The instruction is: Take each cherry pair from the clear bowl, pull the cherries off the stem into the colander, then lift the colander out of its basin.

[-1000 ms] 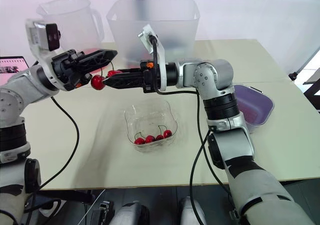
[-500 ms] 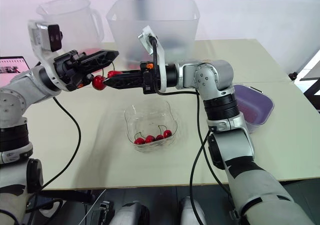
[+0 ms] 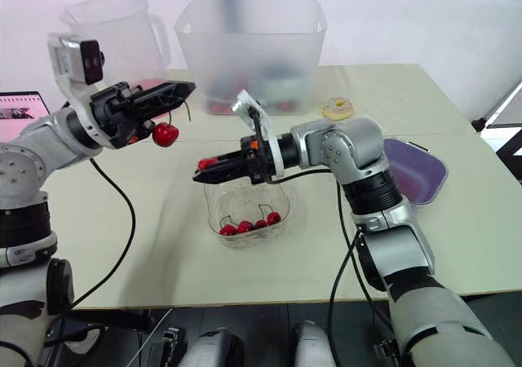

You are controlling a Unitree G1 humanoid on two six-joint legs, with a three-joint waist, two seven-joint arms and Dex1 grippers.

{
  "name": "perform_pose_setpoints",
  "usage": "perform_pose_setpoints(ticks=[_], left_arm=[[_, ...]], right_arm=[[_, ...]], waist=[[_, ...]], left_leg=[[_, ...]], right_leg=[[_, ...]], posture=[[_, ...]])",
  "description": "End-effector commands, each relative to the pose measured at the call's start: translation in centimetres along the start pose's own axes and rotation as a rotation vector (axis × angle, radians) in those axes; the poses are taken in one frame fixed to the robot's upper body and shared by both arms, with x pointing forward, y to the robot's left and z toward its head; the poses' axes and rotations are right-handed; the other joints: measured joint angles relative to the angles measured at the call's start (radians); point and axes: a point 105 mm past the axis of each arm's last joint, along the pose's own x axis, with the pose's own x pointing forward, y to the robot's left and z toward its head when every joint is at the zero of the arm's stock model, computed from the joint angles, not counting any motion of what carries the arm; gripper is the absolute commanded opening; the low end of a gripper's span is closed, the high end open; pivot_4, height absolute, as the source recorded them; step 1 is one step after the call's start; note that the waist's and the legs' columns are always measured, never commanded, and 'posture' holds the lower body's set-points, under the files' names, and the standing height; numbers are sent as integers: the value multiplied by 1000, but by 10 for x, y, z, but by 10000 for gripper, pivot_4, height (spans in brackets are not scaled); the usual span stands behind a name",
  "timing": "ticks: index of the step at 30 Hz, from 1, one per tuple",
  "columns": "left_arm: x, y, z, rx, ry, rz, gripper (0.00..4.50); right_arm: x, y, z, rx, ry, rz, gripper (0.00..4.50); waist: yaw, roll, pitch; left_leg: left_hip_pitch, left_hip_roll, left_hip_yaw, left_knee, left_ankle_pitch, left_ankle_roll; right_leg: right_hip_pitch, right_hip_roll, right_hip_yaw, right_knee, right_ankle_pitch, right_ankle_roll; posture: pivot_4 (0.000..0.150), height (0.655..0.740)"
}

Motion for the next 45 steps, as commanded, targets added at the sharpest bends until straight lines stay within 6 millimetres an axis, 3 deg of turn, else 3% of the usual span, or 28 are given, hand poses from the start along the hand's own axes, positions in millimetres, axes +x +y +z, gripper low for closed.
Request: perform_pose_setpoints(ticks=[1, 4, 6, 8, 11, 14, 20, 22, 24, 28, 31, 33, 36, 39, 42, 45], left_arm=[[-1, -10, 14, 58, -35, -18, 0], [-3, -9, 14, 64, -46, 3, 0], [-7, -9, 12, 66, -54, 22, 0], [-10, -9, 11, 69, -57, 43, 0], [-14, -7, 9, 78, -53, 71, 0], [-16, -4, 11, 82, -64, 85, 0], [-9, -2, 10, 85, -79, 78, 0], [-6, -3, 10, 87, -82, 74, 0], [-4, -4, 10, 88, -87, 73, 0], [-3, -8, 12, 91, -96, 73, 0], [-2, -9, 14, 94, -109, 77, 0], [0, -11, 17, 98, -126, 77, 0], [2, -12, 22, 97, -156, 76, 0], [6, -14, 24, 98, -172, 68, 0], [9, -16, 24, 92, -183, 61, 0], [13, -18, 24, 90, -193, 54, 0]], right_arm=[[-24, 7, 19, -86, -52, -55, 5620], [-76, -8, 28, -179, -38, -276, 5620], [-130, -22, 28, -252, 40, -509, 5620], [-181, -30, 21, -287, 143, -711, 5620], [-239, -34, 6, -296, 284, -918, 5620], [-266, -38, -14, -263, 375, -989, 5620], [-276, -59, -68, -176, 512, -1014, 5620], [-279, -63, -78, -172, 542, -1028, 15452], [-280, -64, -77, -166, 531, -1028, 23435], [-282, -55, -48, -215, 514, -1019, 43015], [-281, -45, -26, -261, 517, -1001, 44568], [-269, -36, -2, -302, 462, -944, 44568], [-232, -23, 30, -375, 309, -784, 44568], [-159, -3, 54, -385, 66, -458, 44568], [-107, 8, 62, -319, -102, -244, 44568], [-69, 12, 65, -260, -204, -118, 44568]], waist=[[-1, 0, 0], [5, 0, 0], [5, -1, 1], [7, -2, 1], [1, -2, 2], [-9, -2, 2], [-1, -2, 2], [4, -2, 2], [6, -1, 3], [1, 0, 3], [0, 0, 4], [0, 0, 4], [1, 0, 4], [-3, 0, 4], [0, 0, 3], [10, 0, 3]], left_leg=[[0, 0, 0, 0, 0, 0], [0, 0, 0, 0, 0, 0], [0, -1, 0, 0, 0, 0], [0, -2, 0, 0, 0, 0], [0, -1, 1, -1, 0, 0], [1, 1, 3, -2, 0, 0], [2, 2, 3, -2, 0, -1], [1, 1, 3, -1, 0, -1], [1, 0, 3, 0, 0, -1], [1, 0, 2, 0, 0, -1], [1, 1, 2, -1, 0, -1], [1, 1, 2, -1, 0, -1], [1, 1, 2, -1, 0, -1], [1, 1, 2, 0, 0, -1], [1, 2, 0, 0, 1, -1], [0, 1, -2, 1, 1, -2]], right_leg=[[0, 0, 0, 0, 0, 0], [0, 0, 0, 0, 0, 0], [1, -1, 0, -1, 0, 0], [1, -1, 0, -2, 0, 0], [0, 0, 0, -2, 0, 0], [0, 0, 1, -1, 0, 0], [0, 1, 1, -1, 0, 0], [1, 0, 1, -1, 0, 0], [1, 0, 1, -1, 0, 0], [0, 0, 1, -1, 0, 0], [0, 0, 1, -1, 0, 0], [0, 0, 1, -1, 0, 0], [1, 0, 1, -1, 0, 0], [1, 0, 1, -1, 0, 0], [1, 0, 0, -1, 0, 0], [1, 0, -1, 0, 0, 0]], posture=[[1500, 6886], [1500, 6886], [1500, 6886], [1500, 6886], [1500, 6886], [1500, 6886], [1500, 6886], [1500, 6886], [1500, 6886], [1500, 6886], [1500, 6886], [1500, 6886], [1500, 6886], [1500, 6886], [1500, 6886], [1500, 6886]])
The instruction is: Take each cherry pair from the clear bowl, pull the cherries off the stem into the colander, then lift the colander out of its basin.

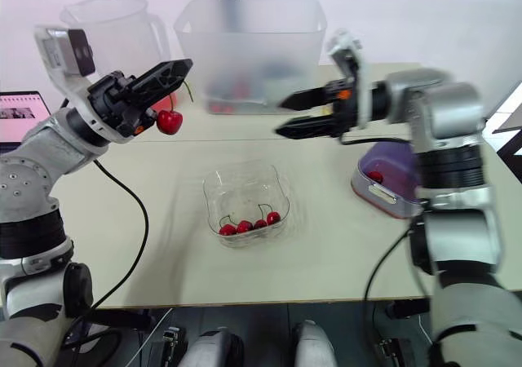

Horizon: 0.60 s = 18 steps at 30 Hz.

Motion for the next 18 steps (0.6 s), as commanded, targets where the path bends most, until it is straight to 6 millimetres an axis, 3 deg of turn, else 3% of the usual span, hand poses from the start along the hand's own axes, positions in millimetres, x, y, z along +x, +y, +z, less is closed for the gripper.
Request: perform_pose_setpoints(ticks=[1, 5, 12, 16, 18], left_arm=[[5, -14, 13, 50, -47, -42, 0], [6, -16, 12, 52, -53, -40, 0], [2, -22, 8, 44, -42, -35, 0], [2, -23, 7, 42, -37, -34, 0], [3, -23, 6, 41, -39, -34, 0]], right_arm=[[21, 14, 18, 36, -135, 74, 44568], [51, 26, 21, 102, -213, 176, 44568], [81, 34, 25, 151, -257, 254, 44568], [90, 33, 27, 166, -272, 264, 32131], [92, 35, 27, 167, -270, 275, 32131]], waist=[[8, 0, 0], [18, 0, 0], [6, 0, 0], [-5, 0, 0], [-6, 0, 0]], left_leg=[[-1, -1, 0, 1, 0, 0], [-1, -2, -1, 3, 0, 0], [0, -1, -1, 2, 0, 0], [0, -1, -1, 2, 0, 0], [0, -1, -1, 1, 0, 0]], right_leg=[[0, 0, 0, 0, 0, 0], [1, -1, 0, 0, 0, 0], [1, 0, 0, 1, 0, 0], [1, 0, 0, 1, 0, 0], [1, 0, 0, 1, 0, 0]], posture=[[1500, 6886], [1500, 6886], [1500, 6886], [1500, 6886], [1500, 6886]])
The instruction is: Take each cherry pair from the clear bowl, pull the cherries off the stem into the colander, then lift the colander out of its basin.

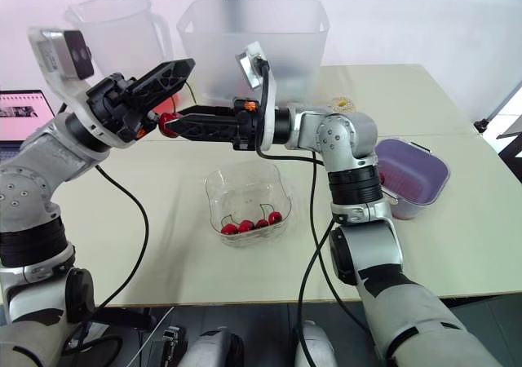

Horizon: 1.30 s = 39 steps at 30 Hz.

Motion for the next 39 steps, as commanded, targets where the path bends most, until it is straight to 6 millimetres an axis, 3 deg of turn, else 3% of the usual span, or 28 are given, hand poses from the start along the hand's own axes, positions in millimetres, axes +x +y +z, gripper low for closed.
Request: perform_pose_setpoints(ticks=[1, 13, 16, 18, 19, 30, 39], left_arm=[[2, -9, 7, 38, -21, -22, 0], [5, -6, 5, 26, -33, -34, 0], [4, -5, 3, 28, -28, -32, 0], [4, -5, 2, 30, -26, -32, 0], [4, -4, 2, 31, -28, -32, 0], [2, -4, 1, 42, -26, -24, 0], [-1, -5, 3, 53, -14, -28, 0]], right_arm=[[9, 13, 13, -58, -9, 53, 32131], [16, 14, 11, -46, -11, 68, 32131], [18, 13, 10, -33, -11, 69, 25237], [19, 14, 9, -32, -10, 74, 15224], [20, 14, 9, -31, -8, 75, 12560], [14, 7, 3, -26, 27, 44, 12560], [-20, -8, -46, -14, 294, -33, 12560]], waist=[[-1, 0, 0], [-1, 0, 0], [-2, 0, 0], [-2, 0, 0], [-1, 0, 0], [-1, 0, 0], [-1, -1, 0]], left_leg=[[0, 0, 0, 0, 0, 0], [0, 0, 0, -1, 0, 0], [0, 0, 0, -1, 0, 0], [0, 0, 0, -1, 0, 0], [0, 0, 0, -1, 0, 0], [0, 0, 1, -1, 0, 0], [0, 0, 1, -1, 0, 0]], right_leg=[[0, 0, 0, 0, 0, 0], [0, 0, 0, 0, 0, 0], [0, 0, 0, 0, 0, 0], [-1, 0, 0, 0, 0, 0], [-1, 0, 0, 0, 0, 0], [-1, 0, 0, 0, 0, 0], [-1, 0, 0, -1, 0, 0]], posture=[[1500, 6886], [1500, 6886], [1500, 6886], [1500, 6886], [1500, 6886], [1500, 6886], [1500, 6886]])
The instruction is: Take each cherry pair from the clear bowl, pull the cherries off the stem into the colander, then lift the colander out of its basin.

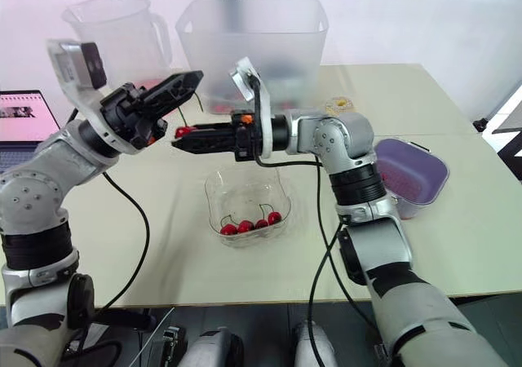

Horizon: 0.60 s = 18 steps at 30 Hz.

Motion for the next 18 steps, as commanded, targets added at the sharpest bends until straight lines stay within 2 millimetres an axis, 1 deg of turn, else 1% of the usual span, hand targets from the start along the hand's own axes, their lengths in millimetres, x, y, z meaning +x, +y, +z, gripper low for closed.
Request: perform_pose_setpoints(ticks=[1, 4, 7, 8, 10, 12, 13, 15, 17, 18], left_arm=[[-1, -11, 18, 70, -42, -39, 0], [-2, -10, 19, 71, -40, -38, 0], [-2, -9, 17, 68, -38, -38, 0], [-2, -9, 17, 66, -39, -38, 0], [-3, -8, 16, 62, -40, -34, 0], [-6, -7, 15, 57, -39, -24, 0], [-7, -7, 14, 55, -38, -18, 0], [-13, -5, 12, 49, -35, 4, 0], [-22, -1, 8, 43, -30, 38, 0], [-25, 0, 6, 44, -26, 50, 0]], right_arm=[[-8, -4, -26, 0, 125, -18, 12560], [-18, -5, -34, 5, 161, -37, 12560], [-28, -3, -36, 8, 172, -57, 12560], [-33, -3, -33, 6, 164, -71, 12560], [-49, -1, -25, -25, 156, -119, 12560], [-70, -1, -13, -67, 155, -194, 12560], [-83, -2, -7, -88, 157, -246, 12560], [-121, -7, 6, -142, 186, -403, 12560], [-178, -14, 7, -193, 299, -630, 12560], [-200, -15, 4, -200, 353, -708, 12560]], waist=[[-1, -1, 0], [0, 0, 0], [0, -1, 0], [2, -1, 0], [4, -1, 0], [6, -1, 0], [7, -1, 0], [6, -1, 0], [6, -1, 0], [8, -1, 0]], left_leg=[[0, 0, 0, 0, 0, 0], [0, 0, 0, 0, 0, 0], [0, 0, 0, 0, 0, 0], [0, 0, 0, 0, 0, 0], [0, 0, 0, 0, 0, 0], [0, 0, 0, 0, 0, 0], [0, 0, 0, 0, 0, 0], [0, 0, 0, 0, 0, 0], [0, 0, 0, 0, 0, 0], [0, 0, 1, -1, 0, 0]], right_leg=[[0, 0, 0, 0, 0, 0], [0, 0, 0, 0, 0, 0], [0, 0, 0, 0, 0, 0], [0, 0, 0, 0, 0, 0], [0, 0, 0, -1, 0, 0], [0, 0, 0, -1, 0, 0], [0, -1, 0, -1, 0, 0], [1, -1, 0, -1, 0, 0], [0, -1, 0, -2, 0, 0], [0, -1, 0, -2, 0, 0]], posture=[[1500, 6886], [1500, 6886], [1500, 6886], [1500, 6886], [1500, 6886], [1500, 6886], [1500, 6886], [1500, 6886], [1500, 6886], [1500, 6886]])
